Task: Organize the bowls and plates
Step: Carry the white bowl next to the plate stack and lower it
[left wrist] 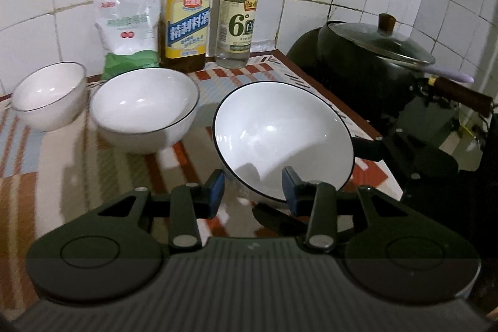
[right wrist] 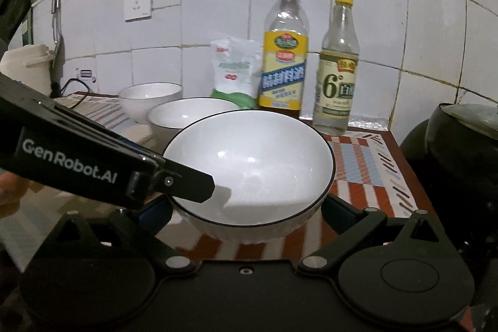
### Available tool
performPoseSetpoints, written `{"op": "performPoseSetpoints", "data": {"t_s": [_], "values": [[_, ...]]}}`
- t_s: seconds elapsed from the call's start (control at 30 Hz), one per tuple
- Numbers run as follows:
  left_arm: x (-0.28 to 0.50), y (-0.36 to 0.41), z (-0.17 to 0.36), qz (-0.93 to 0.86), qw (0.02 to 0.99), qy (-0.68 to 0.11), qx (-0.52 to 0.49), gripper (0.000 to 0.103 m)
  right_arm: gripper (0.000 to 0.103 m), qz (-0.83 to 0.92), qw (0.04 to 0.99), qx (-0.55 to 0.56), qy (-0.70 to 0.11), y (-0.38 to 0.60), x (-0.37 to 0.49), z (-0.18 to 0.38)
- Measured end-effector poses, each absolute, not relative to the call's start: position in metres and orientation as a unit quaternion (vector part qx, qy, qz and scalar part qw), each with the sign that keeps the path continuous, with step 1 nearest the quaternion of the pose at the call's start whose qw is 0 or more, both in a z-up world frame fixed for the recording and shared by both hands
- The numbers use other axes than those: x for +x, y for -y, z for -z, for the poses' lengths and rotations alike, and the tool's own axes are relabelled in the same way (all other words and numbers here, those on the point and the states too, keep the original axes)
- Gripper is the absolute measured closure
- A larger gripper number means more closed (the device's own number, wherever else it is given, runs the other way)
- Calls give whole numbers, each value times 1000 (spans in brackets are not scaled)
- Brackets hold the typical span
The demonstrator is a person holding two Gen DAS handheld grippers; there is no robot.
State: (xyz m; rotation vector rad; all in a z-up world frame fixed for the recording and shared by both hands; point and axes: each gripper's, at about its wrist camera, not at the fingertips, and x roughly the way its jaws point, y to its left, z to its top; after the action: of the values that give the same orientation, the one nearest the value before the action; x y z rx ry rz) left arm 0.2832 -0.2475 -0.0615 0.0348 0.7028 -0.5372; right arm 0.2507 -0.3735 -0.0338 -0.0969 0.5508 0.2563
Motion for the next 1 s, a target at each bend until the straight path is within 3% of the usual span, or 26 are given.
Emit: {"op": "performPoseSetpoints", "data": {"t_s": [0.57, 1.0], "values": [[203, 139, 37, 207, 920, -330, 28, 64, 0, -183, 940, -54, -284, 264, 205, 12], [214, 81, 45, 178, 924, -338, 21, 64, 0, -205, 932, -83, -286, 202, 225, 26]]}}
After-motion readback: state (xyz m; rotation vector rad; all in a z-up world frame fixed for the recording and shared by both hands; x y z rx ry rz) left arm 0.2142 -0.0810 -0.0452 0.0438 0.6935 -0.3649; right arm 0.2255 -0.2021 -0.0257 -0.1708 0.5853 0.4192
